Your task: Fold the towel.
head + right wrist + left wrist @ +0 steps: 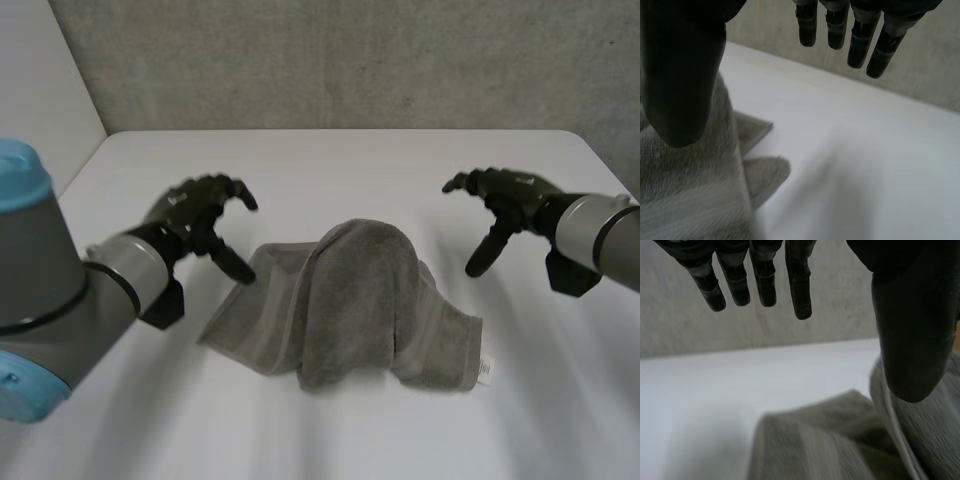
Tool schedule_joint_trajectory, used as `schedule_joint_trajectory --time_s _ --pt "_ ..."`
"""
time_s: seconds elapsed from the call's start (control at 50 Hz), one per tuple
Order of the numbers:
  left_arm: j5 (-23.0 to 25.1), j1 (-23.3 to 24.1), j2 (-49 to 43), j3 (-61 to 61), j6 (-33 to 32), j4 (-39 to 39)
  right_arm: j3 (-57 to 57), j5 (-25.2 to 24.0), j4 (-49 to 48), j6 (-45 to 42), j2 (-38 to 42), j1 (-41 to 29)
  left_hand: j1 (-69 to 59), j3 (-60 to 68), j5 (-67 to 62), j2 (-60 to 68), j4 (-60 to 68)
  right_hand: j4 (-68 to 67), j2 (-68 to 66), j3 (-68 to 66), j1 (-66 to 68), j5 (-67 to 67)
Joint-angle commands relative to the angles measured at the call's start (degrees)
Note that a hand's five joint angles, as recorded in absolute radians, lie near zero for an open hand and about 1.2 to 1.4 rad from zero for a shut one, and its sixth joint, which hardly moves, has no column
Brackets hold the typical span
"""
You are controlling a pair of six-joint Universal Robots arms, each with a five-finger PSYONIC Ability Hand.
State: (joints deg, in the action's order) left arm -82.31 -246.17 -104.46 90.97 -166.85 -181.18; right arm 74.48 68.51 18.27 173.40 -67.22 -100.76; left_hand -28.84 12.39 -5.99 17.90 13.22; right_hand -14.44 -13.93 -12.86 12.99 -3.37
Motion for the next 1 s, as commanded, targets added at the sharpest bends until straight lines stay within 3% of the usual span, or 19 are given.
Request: schedule_joint_trajectory --time_s 0.02,0.16,0.28,0.36,0.4,0.42,0.44,0.5,0.62,0.72,0.8,0.88,0.96,1.0 --pt "-0.6 3.6 -6.1 2.1 2.5 -0.4 -0.4 0.1 -0.4 0.7 7.4 -0.6 12.1 -2.4 -0.8 -1.1 -3.2 4.4 3.9 2.9 -3.0 3.4" --pt "-0.6 6.0 -12.2 1.3 4.7 -1.0 -1.1 -0.2 -0.7 1.9 11.7 -2.9 12.1 -2.4 -0.8 -1.1 -3.2 4.4 3.9 2.9 -3.0 3.4" --pt "-0.8 7.6 -16.5 0.3 5.0 -2.8 -0.9 -2.6 -0.7 6.0 13.0 -3.2 11.7 -2.4 -1.1 -0.8 -3.2 4.4 -3.9 2.9 4.8 -4.5" --pt "-1.1 7.9 -17.2 -0.1 5.0 -3.1 -0.4 -5.2 -1.0 8.2 13.0 -3.8 6.7 -2.4 -6.2 4.3 -3.2 4.4 -19.0 2.9 19.9 -19.5" --pt "-1.7 8.2 -17.2 -0.2 5.1 -3.2 -0.1 -5.8 -1.3 8.5 13.0 -3.8 -6.0 -2.4 -18.9 17.0 -3.2 4.4 -26.4 2.9 27.4 -27.0" --pt "-1.7 8.2 -17.2 -0.2 5.1 -3.2 0.2 -6.3 -1.5 8.6 13.0 -3.8 -6.1 -2.4 -18.9 17.0 -3.2 4.4 -34.8 2.9 35.7 -35.3" --pt "-1.9 8.1 -17.1 -0.2 5.1 -3.2 0.2 -6.3 -1.5 8.6 13.0 -3.8 -15.8 -2.4 -28.6 26.7 -3.2 4.4 -34.8 2.9 35.8 -35.4" --pt "-1.9 7.9 -16.6 -0.3 5.1 -3.2 1.2 -7.5 -2.0 8.4 12.1 -3.6 -26.9 -2.4 -39.8 37.9 -3.2 4.4 -65.5 2.9 66.4 -66.1" --pt "-1.8 5.7 -16.0 -0.2 4.7 -3.3 2.6 -11.8 -2.0 7.0 9.7 -2.7 -48.8 -2.4 -61.6 59.7 -3.2 4.4 -66.1 2.9 67.0 -66.6" --pt "-1.4 2.8 -14.1 0.0 3.6 -3.1 3.0 -15.1 -0.6 2.7 8.2 -2.8 -51.2 -2.4 -64.0 62.1 -3.2 4.4 -66.1 2.9 67.0 -66.6" --pt "-1.1 1.6 -13.3 -1.0 0.8 -3.0 1.3 -15.3 6.0 -7.0 6.9 -2.9 -51.2 -2.4 -64.0 62.1 -3.2 4.4 -66.1 2.9 67.0 -66.6" --pt "-0.9 -0.7 -13.1 -3.9 -5.8 -3.2 -4.4 -13.5 14.7 -20.8 7.3 -3.4 -51.2 -2.4 -64.0 62.1 -3.2 4.4 -66.1 2.9 67.0 -66.6" --pt "-0.5 -1.4 -13.8 -8.3 -10.0 -3.1 -10.8 -10.2 16.2 -24.4 8.2 -3.9 -51.2 -2.4 -64.0 62.1 -3.2 4.4 -66.1 2.9 67.0 -66.6" --pt "0.2 -1.5 -15.0 -14.7 -12.5 -3.3 -20.5 -5.3 14.0 -25.1 10.3 -5.4 -51.2 -2.4 -64.0 62.1 -3.2 4.4 -66.1 2.9 67.0 -66.6"
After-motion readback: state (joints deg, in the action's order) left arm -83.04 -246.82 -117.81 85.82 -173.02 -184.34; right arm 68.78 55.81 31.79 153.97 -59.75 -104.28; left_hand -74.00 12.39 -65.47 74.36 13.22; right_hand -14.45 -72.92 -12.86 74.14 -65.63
